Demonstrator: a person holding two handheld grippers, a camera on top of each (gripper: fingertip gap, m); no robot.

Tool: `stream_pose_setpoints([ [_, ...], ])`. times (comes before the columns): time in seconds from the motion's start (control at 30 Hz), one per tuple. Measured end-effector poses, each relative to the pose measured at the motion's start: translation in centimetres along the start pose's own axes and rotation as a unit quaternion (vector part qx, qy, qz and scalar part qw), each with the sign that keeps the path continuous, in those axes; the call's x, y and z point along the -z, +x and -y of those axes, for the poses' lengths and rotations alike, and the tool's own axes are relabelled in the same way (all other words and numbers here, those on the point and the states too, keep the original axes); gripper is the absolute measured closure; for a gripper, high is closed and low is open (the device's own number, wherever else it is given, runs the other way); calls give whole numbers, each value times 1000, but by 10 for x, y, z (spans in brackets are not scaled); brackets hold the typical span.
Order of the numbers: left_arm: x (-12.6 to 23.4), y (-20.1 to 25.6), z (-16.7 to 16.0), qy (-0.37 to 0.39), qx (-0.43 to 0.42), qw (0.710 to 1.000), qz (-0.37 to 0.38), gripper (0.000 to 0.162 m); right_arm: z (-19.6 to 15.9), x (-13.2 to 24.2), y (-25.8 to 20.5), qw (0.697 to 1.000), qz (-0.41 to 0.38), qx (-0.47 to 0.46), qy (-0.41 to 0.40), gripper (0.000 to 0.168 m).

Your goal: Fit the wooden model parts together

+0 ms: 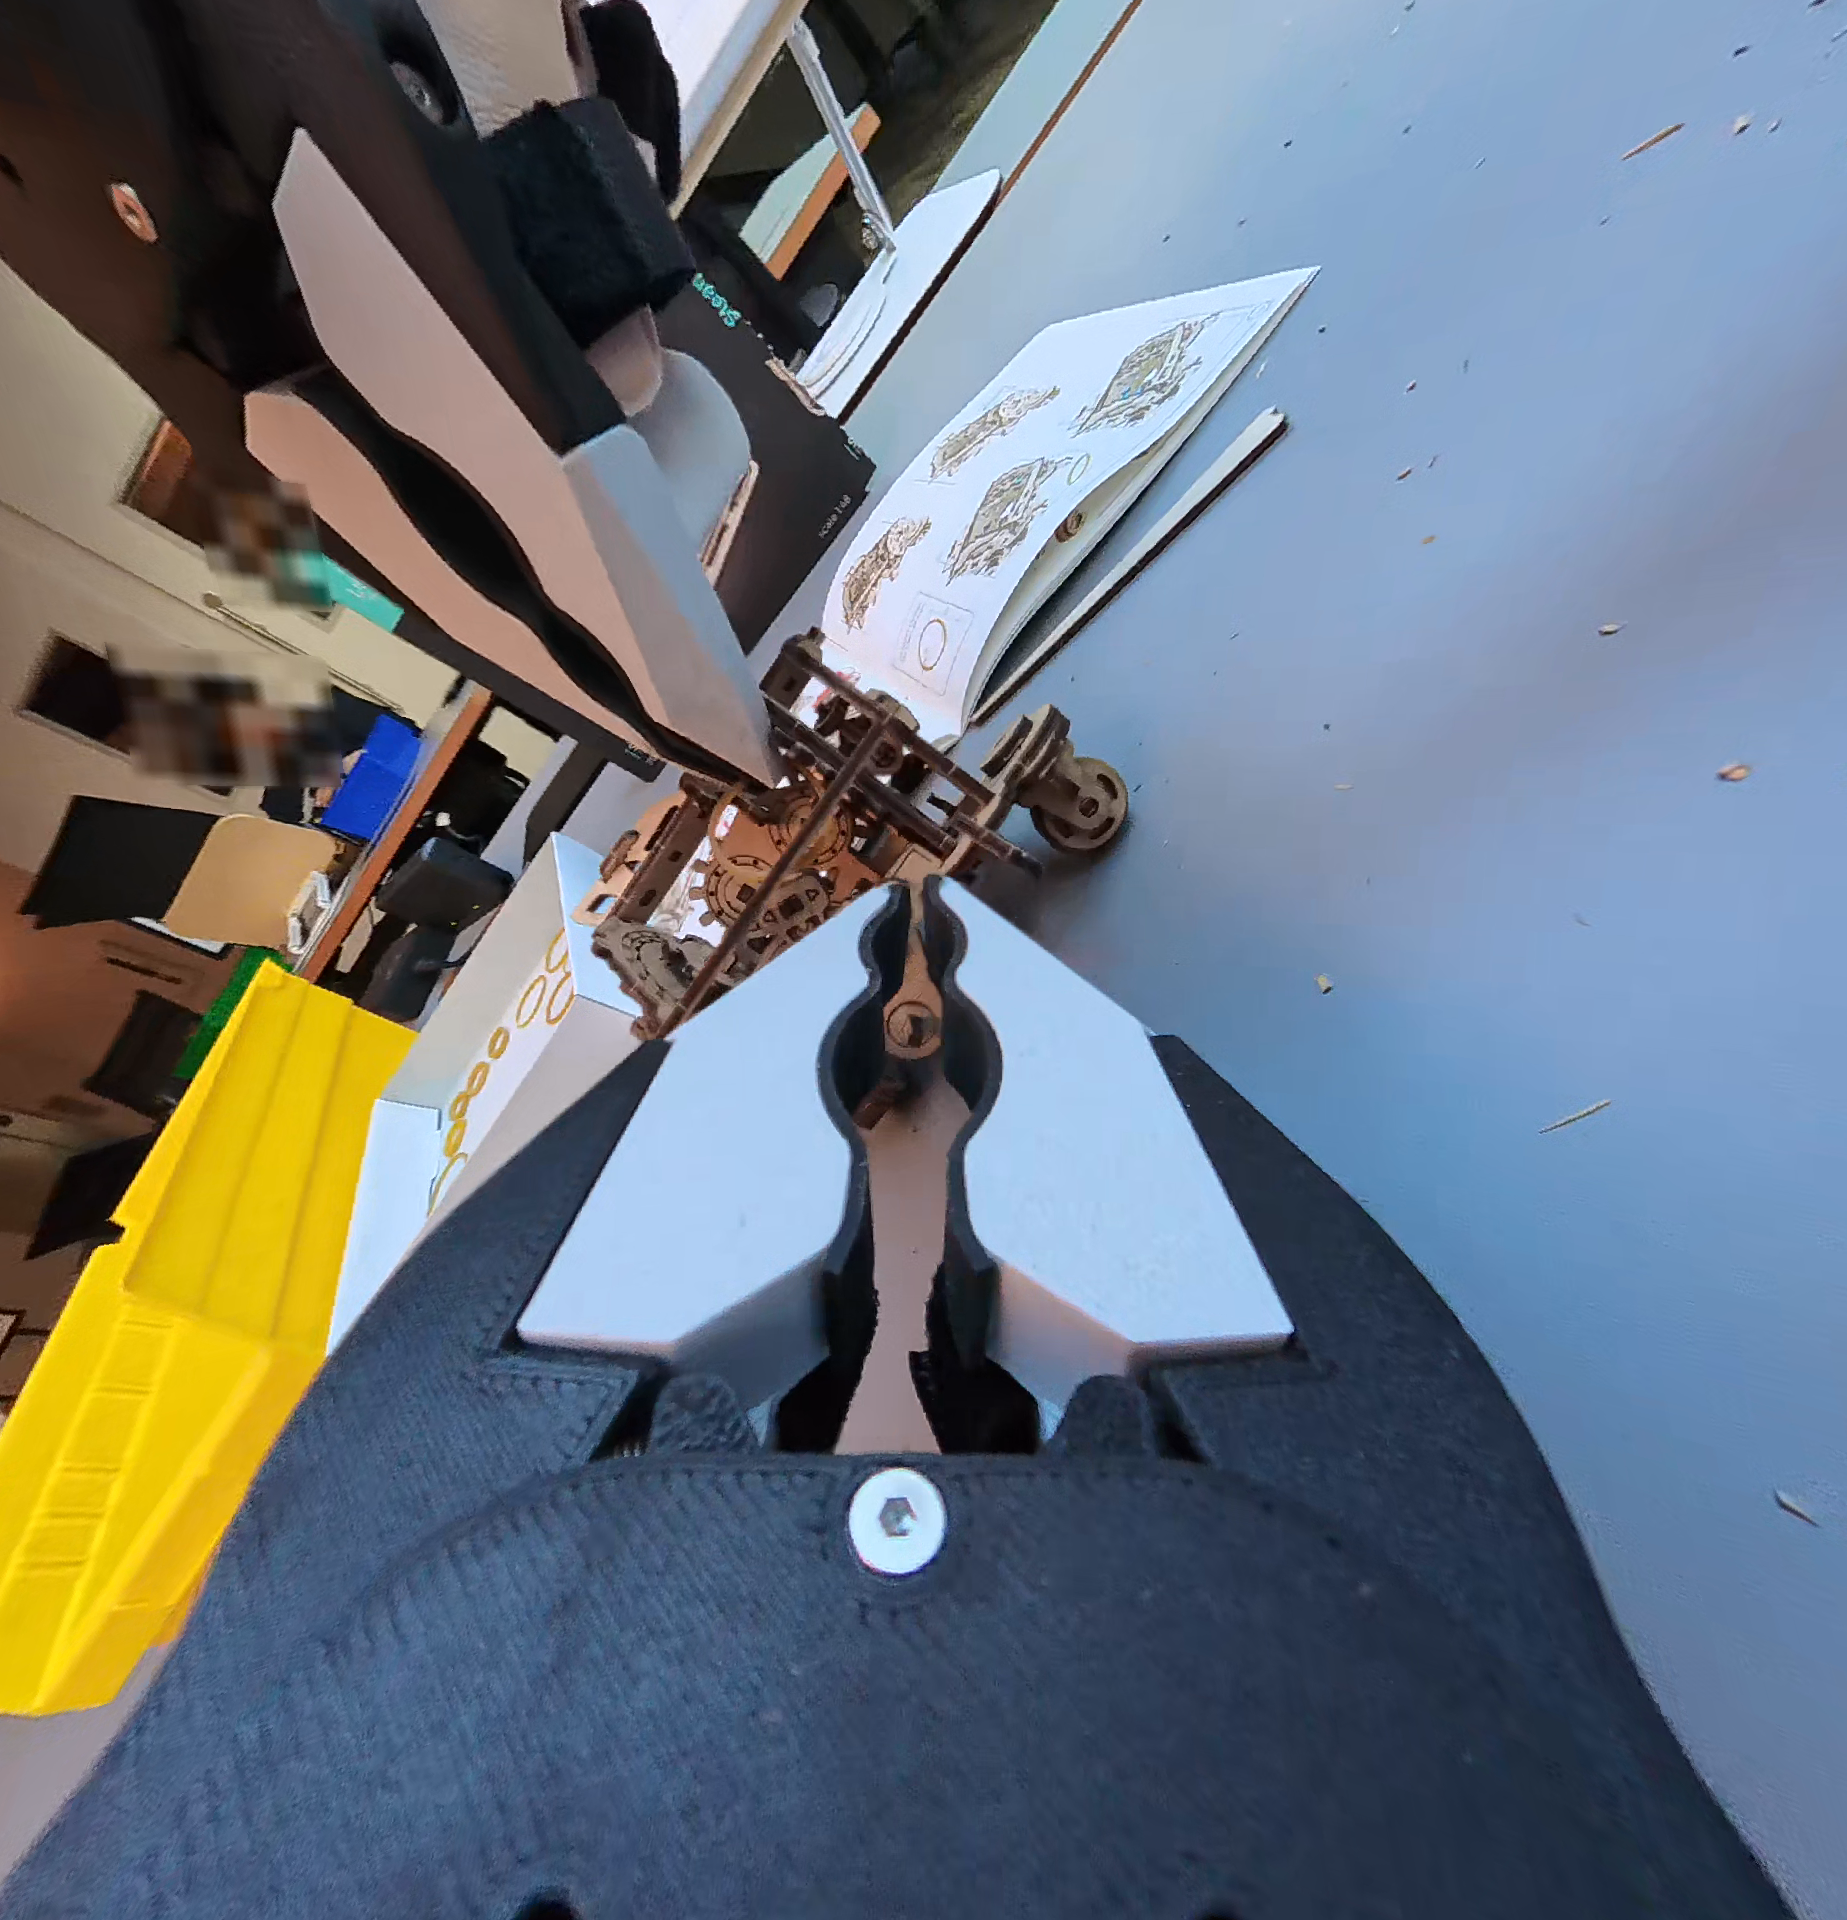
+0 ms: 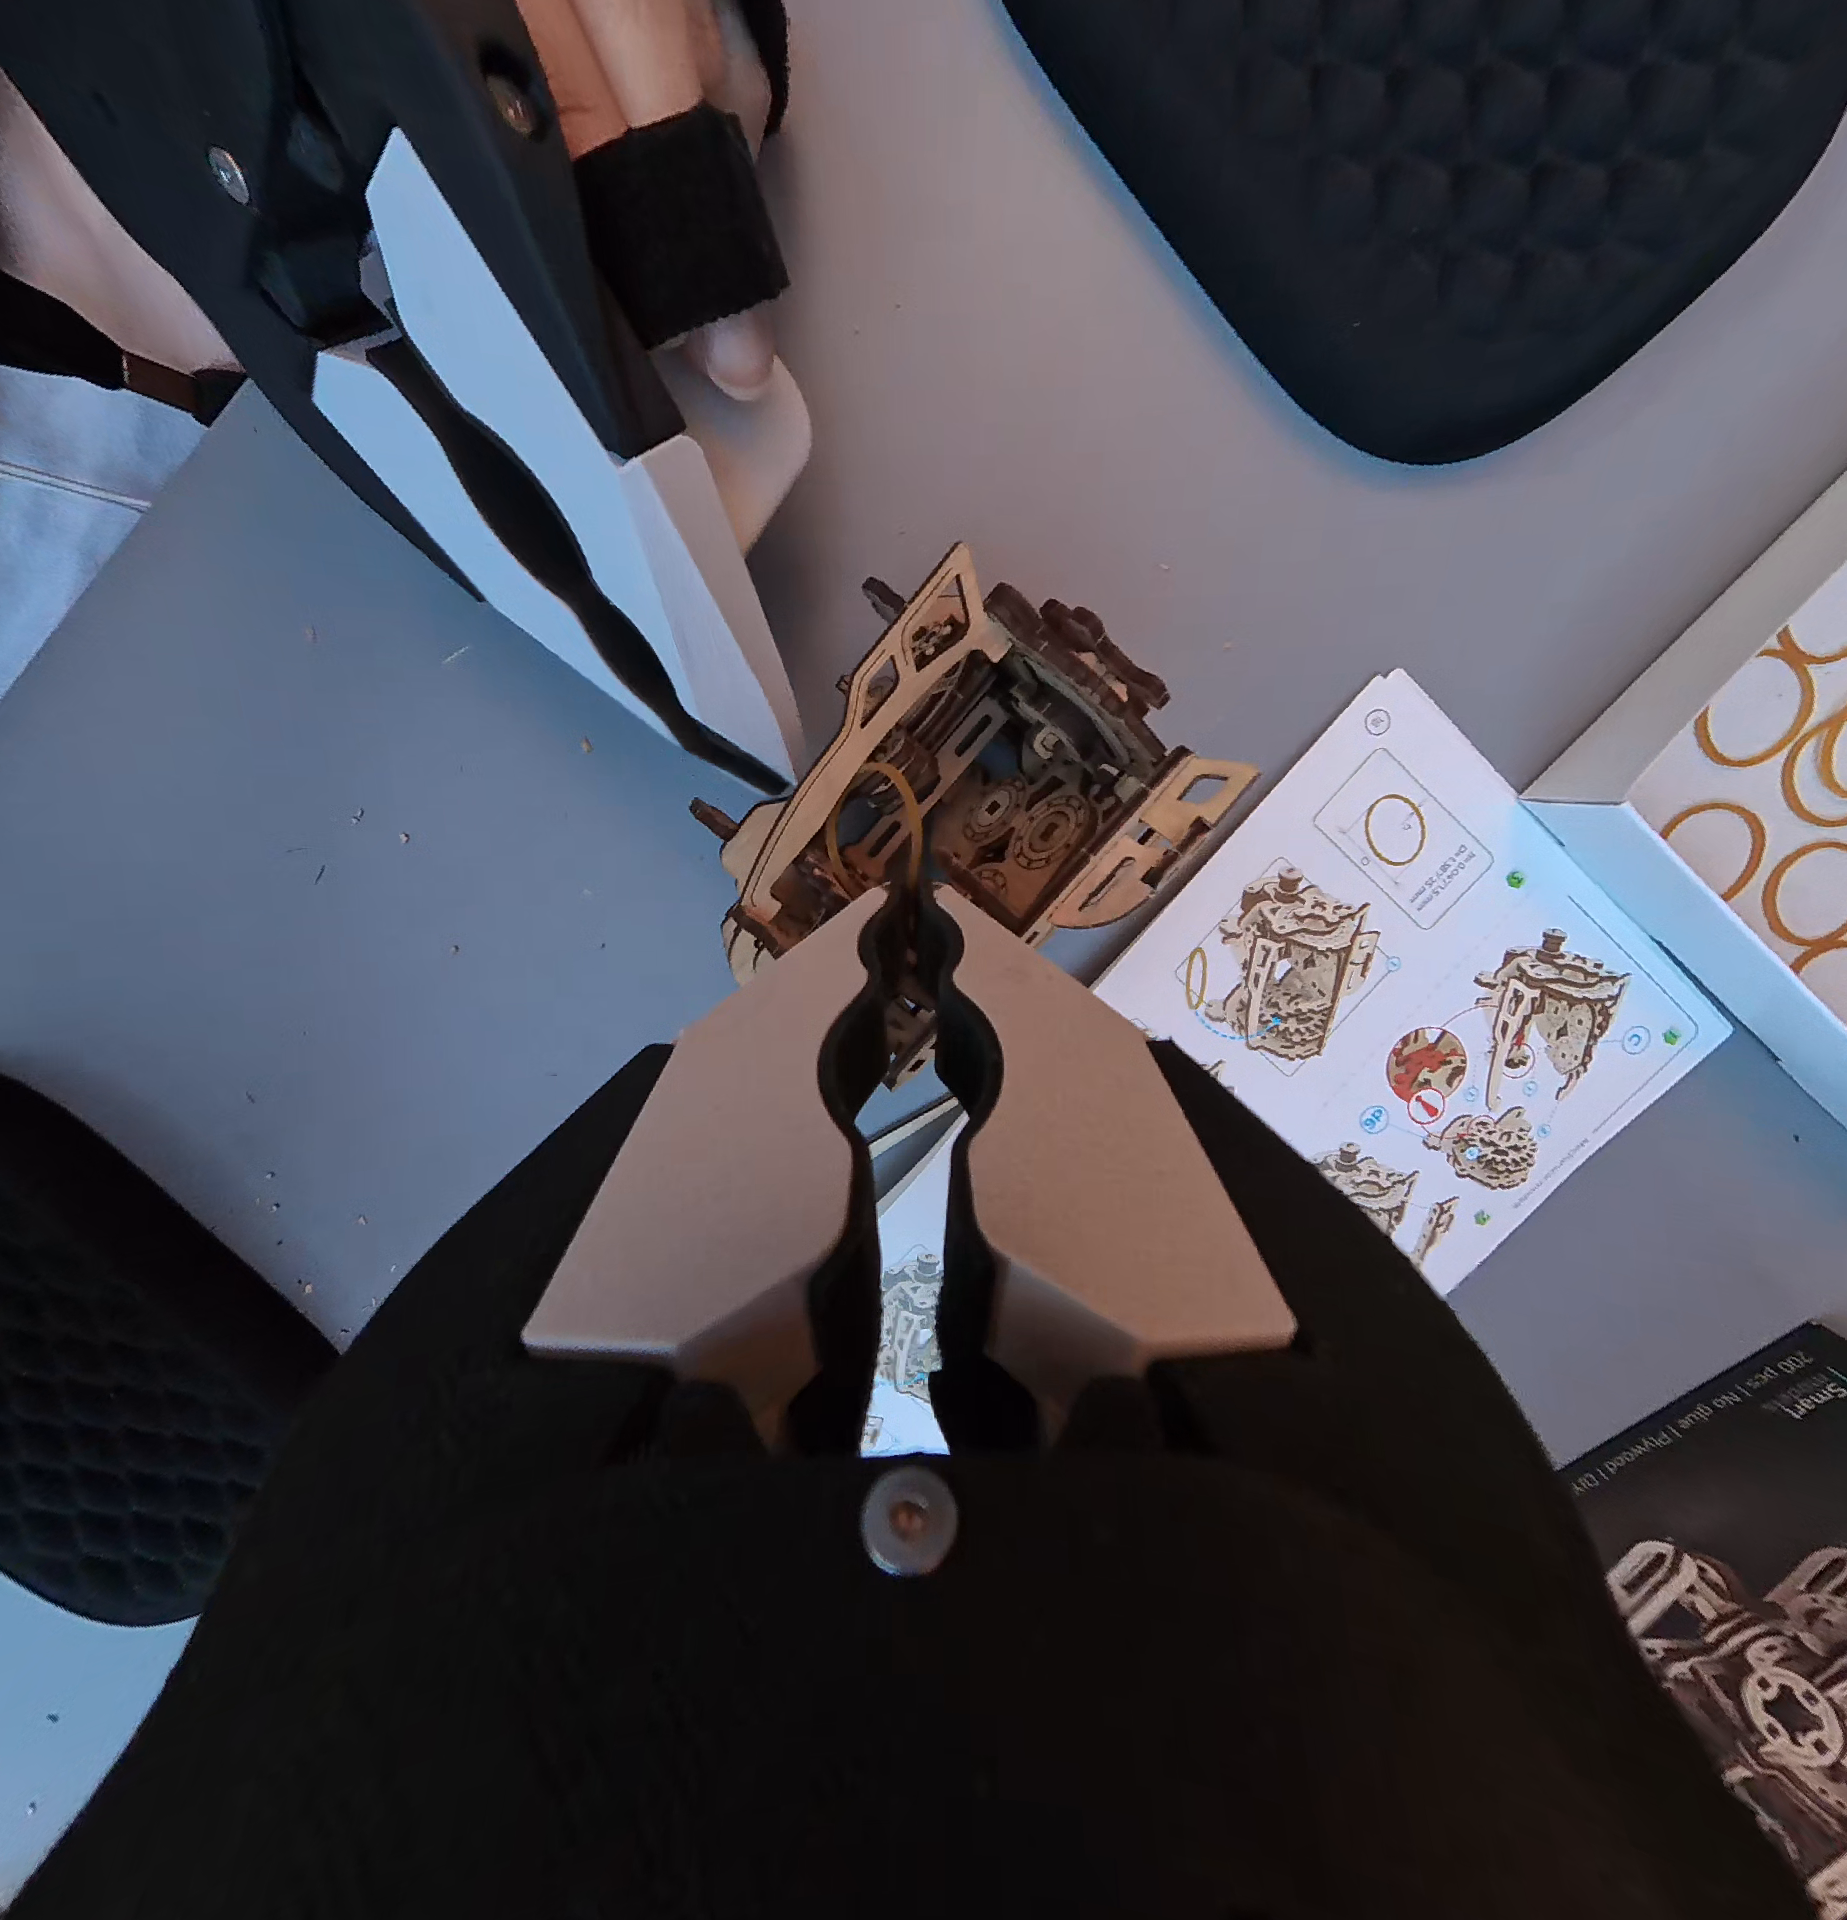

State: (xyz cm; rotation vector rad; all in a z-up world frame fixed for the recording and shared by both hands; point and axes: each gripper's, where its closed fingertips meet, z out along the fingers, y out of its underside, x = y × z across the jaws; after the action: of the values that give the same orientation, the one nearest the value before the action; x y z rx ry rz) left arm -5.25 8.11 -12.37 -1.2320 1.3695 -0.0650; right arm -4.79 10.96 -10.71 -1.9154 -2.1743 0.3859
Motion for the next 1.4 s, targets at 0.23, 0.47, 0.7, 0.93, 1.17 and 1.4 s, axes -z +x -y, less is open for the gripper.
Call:
stream_pose_setpoints([
  [0.23, 17, -13, 13, 31, 144, 988, -44, 162, 2, 3, -1, 1000, 7, -11, 18, 168],
  [0.47, 12, -53, 15, 11, 321, 931, -170, 149, 2, 5, -1, 1000, -1, -13, 26, 168],
  [0.7, -10, -44, 7, -36, 298, 918, -259, 156, 3, 7, -2, 999, -5, -3, 44, 168],
  [0.93, -13, -38, 16, -39, 316, 888, -330, 159, 2, 7, 0, 999, 10, 19, 48, 168],
  [1.17, -12, -25, 15, -52, 327, 862, -384, 162, 1, 2, -3, 998, 32, 46, 42, 168],
  [1.4, -13, -24, 18, -46, 340, 851, -398, 162, 4, 4, -3, 995, 23, 73, 61, 168],
])
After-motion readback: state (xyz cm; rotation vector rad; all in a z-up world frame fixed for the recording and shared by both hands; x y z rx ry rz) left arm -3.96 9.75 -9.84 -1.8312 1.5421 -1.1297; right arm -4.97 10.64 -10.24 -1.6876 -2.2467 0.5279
